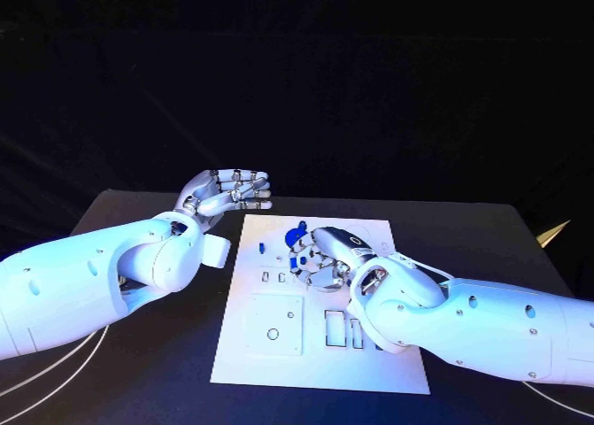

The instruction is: Assemble the parts on the task board

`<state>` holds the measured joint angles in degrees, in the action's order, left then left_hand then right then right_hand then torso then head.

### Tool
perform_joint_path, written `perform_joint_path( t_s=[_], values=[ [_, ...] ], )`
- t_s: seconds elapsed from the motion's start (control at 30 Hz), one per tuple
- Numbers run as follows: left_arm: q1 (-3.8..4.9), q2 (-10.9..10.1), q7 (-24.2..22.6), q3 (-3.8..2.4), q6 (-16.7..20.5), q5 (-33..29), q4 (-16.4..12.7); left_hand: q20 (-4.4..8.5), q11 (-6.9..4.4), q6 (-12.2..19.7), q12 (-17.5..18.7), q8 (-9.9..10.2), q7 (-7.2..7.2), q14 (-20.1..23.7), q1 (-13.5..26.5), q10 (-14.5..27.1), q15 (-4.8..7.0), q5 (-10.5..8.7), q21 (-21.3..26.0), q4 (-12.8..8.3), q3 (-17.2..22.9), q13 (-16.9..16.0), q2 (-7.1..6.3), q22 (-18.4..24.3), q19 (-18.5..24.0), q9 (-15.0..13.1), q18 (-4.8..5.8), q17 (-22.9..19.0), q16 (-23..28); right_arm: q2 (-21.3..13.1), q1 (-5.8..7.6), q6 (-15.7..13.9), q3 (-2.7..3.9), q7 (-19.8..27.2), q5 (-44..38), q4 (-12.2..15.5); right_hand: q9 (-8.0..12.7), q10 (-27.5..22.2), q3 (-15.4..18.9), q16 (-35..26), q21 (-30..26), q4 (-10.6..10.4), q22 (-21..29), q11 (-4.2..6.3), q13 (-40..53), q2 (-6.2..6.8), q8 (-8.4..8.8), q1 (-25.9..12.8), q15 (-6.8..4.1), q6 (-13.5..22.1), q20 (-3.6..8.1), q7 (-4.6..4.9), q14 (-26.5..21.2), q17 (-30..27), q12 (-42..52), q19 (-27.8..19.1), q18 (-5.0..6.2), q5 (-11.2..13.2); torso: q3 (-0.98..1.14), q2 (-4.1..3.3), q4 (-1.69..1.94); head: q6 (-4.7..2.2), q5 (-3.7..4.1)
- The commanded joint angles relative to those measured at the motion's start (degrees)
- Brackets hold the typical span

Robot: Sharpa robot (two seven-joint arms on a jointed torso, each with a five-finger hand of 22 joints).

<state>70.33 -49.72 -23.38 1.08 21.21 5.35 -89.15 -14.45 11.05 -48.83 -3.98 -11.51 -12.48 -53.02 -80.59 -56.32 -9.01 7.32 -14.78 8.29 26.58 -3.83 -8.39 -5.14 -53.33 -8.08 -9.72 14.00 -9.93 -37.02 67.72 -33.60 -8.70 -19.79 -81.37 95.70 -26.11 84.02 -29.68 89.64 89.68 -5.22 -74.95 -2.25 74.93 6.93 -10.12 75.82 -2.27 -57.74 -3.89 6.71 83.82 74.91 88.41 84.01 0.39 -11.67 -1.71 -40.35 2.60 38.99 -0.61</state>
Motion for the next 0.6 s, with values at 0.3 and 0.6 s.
perform_joint_path(
  t_s=[0.3, 0.6],
  values=[
    [0.0, 0.3, -0.4, 0.01, -0.6, -0.1, 0.2, 0.1, 0.12, 0.4, 0.3, 0.2, -1.4, 0.3, -0.2, 0.1, 0.05, -0.24, -0.3, -0.3, -0.1, 0.0, -0.19, 0.1, -0.1, 0.0, -0.66, 0.1, 0.1, 3.1, -1.53, 3.2, -0.18, -5.5, -4.5, -2.6, -1.8, 4.8, -0.3, 0.4, 0.3, -0.1, -15.1, 0.11, 13.8, 0.23, -1.05, -1.3, 0.38, -0.3, -0.14, 0.09, 6.2, 15.1, -0.1, 6.0, -0.39, -0.3, -0.16, 0.28, 0.01, 0.83, -0.49],
    [0.01, 0.2, -0.4, 0.01, -0.6, -0.1, 0.1, 0.1, 0.12, 0.4, 0.3, 0.2, -1.4, 0.3, -0.2, 0.1, 0.05, -0.24, -0.3, -0.3, -0.1, 0.0, -0.19, 0.1, -0.1, 0.0, -0.66, 0.1, 0.1, 5.1, -2.2, 4.3, -0.3, -6.4, -6.0, -4.9, -1.9, 4.8, -0.2, 0.4, 0.3, -0.2, -15.1, 0.09, 13.8, 0.52, -1.09, -1.7, 0.39, -0.3, -0.18, 0.1, 6.2, 15.1, -0.1, 6.0, -0.39, -0.1, -0.11, 0.23, 0.0, 1.44, -0.63]
  ],
)
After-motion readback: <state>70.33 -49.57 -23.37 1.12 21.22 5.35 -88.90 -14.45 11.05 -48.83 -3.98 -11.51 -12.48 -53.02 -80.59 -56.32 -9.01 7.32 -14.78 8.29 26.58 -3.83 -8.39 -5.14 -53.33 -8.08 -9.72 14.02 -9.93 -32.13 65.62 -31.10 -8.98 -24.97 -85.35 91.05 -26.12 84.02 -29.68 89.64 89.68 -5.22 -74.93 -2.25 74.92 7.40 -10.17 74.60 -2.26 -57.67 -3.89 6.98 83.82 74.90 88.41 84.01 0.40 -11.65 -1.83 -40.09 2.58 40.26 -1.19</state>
